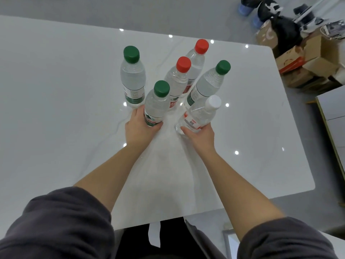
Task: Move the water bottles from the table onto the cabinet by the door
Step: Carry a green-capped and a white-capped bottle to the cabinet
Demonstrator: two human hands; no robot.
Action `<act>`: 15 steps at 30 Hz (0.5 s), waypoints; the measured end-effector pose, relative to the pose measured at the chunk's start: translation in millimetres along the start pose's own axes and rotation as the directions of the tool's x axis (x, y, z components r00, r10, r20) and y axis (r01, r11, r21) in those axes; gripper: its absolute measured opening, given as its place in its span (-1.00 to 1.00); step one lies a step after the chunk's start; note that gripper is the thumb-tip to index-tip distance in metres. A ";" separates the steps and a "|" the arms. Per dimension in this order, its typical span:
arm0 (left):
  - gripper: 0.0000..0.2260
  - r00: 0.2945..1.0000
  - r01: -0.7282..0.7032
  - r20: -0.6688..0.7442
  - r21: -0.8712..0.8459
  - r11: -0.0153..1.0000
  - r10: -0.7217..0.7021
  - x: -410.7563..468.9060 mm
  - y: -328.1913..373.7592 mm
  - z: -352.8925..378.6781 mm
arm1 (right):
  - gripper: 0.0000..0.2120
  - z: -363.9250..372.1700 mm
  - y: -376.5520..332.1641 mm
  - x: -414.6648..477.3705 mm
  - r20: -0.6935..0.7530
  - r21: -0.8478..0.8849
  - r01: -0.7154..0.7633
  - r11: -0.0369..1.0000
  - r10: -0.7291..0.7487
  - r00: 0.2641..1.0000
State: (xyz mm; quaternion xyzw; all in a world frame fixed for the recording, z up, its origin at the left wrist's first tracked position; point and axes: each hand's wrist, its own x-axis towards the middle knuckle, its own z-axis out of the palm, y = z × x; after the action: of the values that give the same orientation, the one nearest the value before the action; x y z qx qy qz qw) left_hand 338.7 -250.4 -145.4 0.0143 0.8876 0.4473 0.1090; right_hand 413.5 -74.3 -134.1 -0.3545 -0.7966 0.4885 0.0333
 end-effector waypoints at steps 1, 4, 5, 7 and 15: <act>-0.44 1.000 -0.001 0.023 -0.001 1.000 0.001 -6.2 -2.4 -2.6 | -0.43 -2.2 4.3 -5.5 0.008 -0.007 -0.009 1.000 0.009 1.000; -0.46 0.997 -0.002 0.076 -0.001 1.000 0.002 -26.7 -11.8 -10.3 | -0.44 -10.3 17.5 -22.9 0.032 -0.032 -0.038 0.999 0.039 0.999; -0.47 0.996 -0.009 0.093 0.003 1.000 0.009 -34.0 -14.5 -12.9 | -0.43 -12.9 21.2 -28.6 0.038 -0.028 -0.049 0.998 0.050 0.998; -0.47 0.991 -0.027 0.135 0.013 1.000 0.025 -47.8 -19.8 -17.1 | -0.43 -18.3 27.1 -40.5 0.048 -0.014 -0.070 0.997 0.071 0.996; -0.40 0.976 -0.022 0.213 -0.089 0.996 0.041 -65.6 -33.5 -15.0 | -0.40 -11.3 45.5 -62.5 -0.009 0.073 -0.114 0.991 0.115 0.993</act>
State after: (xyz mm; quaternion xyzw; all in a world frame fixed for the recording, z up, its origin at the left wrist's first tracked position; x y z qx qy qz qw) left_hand 402.1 -290.4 -151.5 0.0719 0.8502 0.4828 0.1974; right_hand 488.9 -90.7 -146.4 -0.4015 -0.7565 0.5158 0.0232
